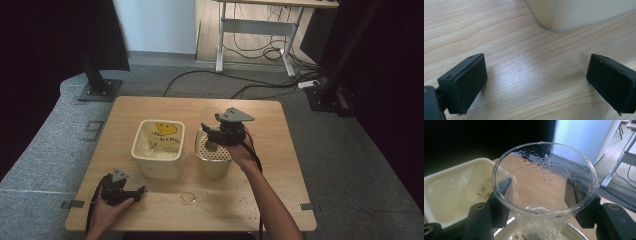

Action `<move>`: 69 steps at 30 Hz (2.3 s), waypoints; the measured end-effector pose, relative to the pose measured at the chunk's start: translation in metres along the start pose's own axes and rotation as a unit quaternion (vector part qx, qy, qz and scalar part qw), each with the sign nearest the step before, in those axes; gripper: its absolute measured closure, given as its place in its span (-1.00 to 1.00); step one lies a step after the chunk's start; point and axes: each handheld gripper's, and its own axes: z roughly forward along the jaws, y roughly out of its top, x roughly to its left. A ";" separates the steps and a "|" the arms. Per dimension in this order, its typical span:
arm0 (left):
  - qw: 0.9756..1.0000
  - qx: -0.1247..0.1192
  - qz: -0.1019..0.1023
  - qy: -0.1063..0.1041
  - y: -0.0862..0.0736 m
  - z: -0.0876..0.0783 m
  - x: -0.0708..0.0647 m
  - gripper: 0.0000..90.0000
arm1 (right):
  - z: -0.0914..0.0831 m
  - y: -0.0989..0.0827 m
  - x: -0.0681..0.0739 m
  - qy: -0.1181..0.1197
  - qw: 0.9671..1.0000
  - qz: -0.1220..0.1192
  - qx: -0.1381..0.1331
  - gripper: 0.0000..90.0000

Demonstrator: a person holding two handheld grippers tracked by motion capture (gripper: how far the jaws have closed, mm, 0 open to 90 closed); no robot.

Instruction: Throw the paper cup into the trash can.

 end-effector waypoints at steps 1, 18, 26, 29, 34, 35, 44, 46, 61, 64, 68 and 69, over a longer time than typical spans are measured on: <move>1.000 0.000 0.000 0.000 0.000 0.000 0.000 -0.94 | 0.002 0.004 0.003 0.003 1.000 -0.002 -0.002 -0.12; 1.000 0.001 -0.001 0.001 0.000 0.000 0.000 -0.94 | 0.102 0.036 0.086 0.073 0.994 -0.020 0.075 -0.58; 1.000 0.001 -0.002 0.001 0.001 0.001 -0.001 -0.95 | 0.099 0.032 0.078 0.072 0.993 -0.010 0.094 -0.67; 1.000 0.001 -0.002 0.001 0.001 0.001 -0.001 -0.95 | 0.095 0.033 0.076 0.065 0.993 -0.015 0.099 -0.68; 1.000 0.000 -0.002 0.001 0.001 0.001 -0.001 -0.95 | 0.081 0.034 0.070 0.063 0.995 -0.008 0.077 -0.64; 1.000 0.000 -0.002 0.001 0.001 0.001 -0.001 -0.95 | 0.079 0.033 0.068 0.064 0.995 -0.007 0.073 -0.63; 1.000 0.000 -0.002 0.001 0.001 0.001 -0.001 -0.95 | 0.039 0.016 0.047 0.052 0.998 -0.002 0.032 -0.52; 1.000 -0.001 -0.001 0.001 0.001 0.001 -0.001 -0.95 | 0.026 0.006 0.041 0.047 0.999 -0.001 0.027 -0.50; 1.000 0.001 0.000 0.000 0.001 0.001 -0.001 -0.94 | -0.064 -0.077 0.008 0.011 0.999 0.034 -0.028 -0.44; 1.000 0.001 0.000 0.000 0.001 0.000 -0.001 -0.94 | -0.079 -0.097 0.002 0.001 0.999 0.044 -0.027 -0.43; 1.000 0.001 0.000 0.000 0.000 0.000 -0.002 -0.94 | -0.093 -0.128 -0.005 -0.009 0.998 0.060 -0.007 -0.43; 1.000 0.000 -0.001 0.000 0.000 0.000 -0.002 -0.94 | -0.094 -0.133 -0.006 -0.011 0.998 0.061 -0.002 -0.43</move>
